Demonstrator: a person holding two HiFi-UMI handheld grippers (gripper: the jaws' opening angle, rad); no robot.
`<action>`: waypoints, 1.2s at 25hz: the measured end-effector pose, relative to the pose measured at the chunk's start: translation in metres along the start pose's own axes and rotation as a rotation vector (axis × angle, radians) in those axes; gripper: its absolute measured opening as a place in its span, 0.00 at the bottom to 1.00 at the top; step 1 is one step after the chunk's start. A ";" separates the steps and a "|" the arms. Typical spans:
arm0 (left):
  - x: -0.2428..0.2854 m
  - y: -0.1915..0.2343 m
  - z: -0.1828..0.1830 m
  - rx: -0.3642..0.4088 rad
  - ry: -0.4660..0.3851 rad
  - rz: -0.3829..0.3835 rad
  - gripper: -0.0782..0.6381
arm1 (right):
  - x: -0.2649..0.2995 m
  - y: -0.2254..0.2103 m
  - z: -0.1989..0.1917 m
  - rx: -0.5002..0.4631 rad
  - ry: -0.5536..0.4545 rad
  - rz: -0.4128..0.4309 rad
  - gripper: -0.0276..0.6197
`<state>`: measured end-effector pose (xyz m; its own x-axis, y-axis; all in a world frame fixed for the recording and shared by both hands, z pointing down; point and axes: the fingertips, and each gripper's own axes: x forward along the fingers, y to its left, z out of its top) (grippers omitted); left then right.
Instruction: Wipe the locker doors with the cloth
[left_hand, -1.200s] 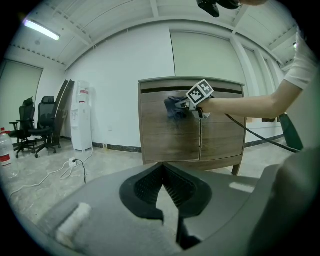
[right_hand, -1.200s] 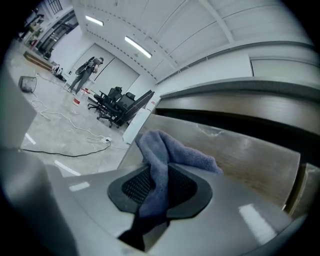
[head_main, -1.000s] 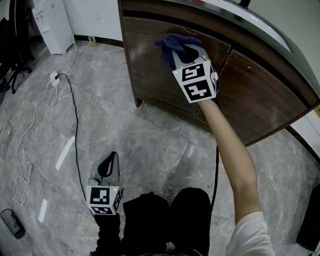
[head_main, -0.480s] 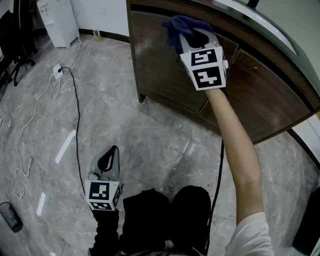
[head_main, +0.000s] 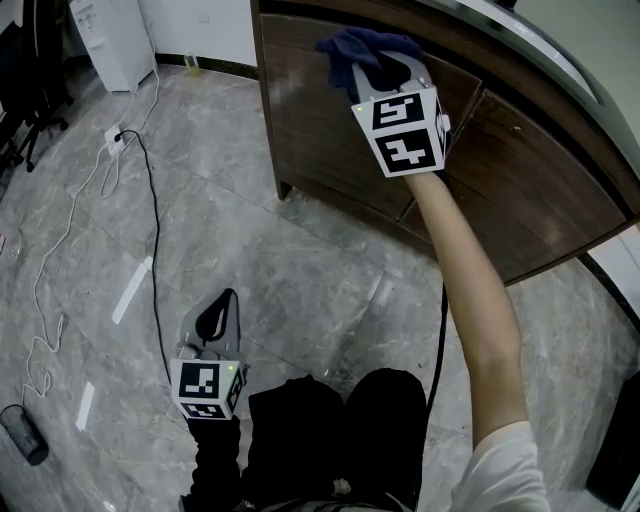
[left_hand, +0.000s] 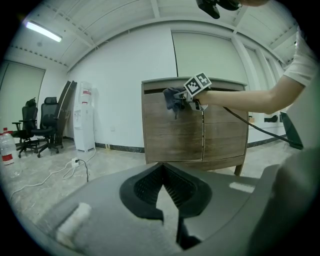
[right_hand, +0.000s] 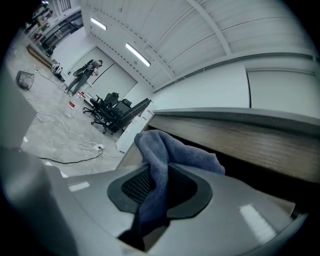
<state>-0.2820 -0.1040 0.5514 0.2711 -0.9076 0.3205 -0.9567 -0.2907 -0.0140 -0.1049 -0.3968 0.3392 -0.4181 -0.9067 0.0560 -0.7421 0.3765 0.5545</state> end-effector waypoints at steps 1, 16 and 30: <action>0.000 0.000 0.000 0.000 0.000 0.000 0.11 | 0.001 0.004 -0.006 -0.003 0.007 0.006 0.18; 0.006 0.011 -0.012 -0.010 0.025 0.017 0.11 | 0.018 0.080 -0.103 0.031 0.110 0.096 0.18; 0.012 0.021 -0.020 -0.008 0.038 0.033 0.11 | 0.037 0.151 -0.184 0.048 0.233 0.213 0.18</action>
<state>-0.3013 -0.1147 0.5741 0.2348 -0.9047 0.3556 -0.9660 -0.2579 -0.0183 -0.1361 -0.4089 0.5774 -0.4394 -0.8236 0.3587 -0.6769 0.5661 0.4705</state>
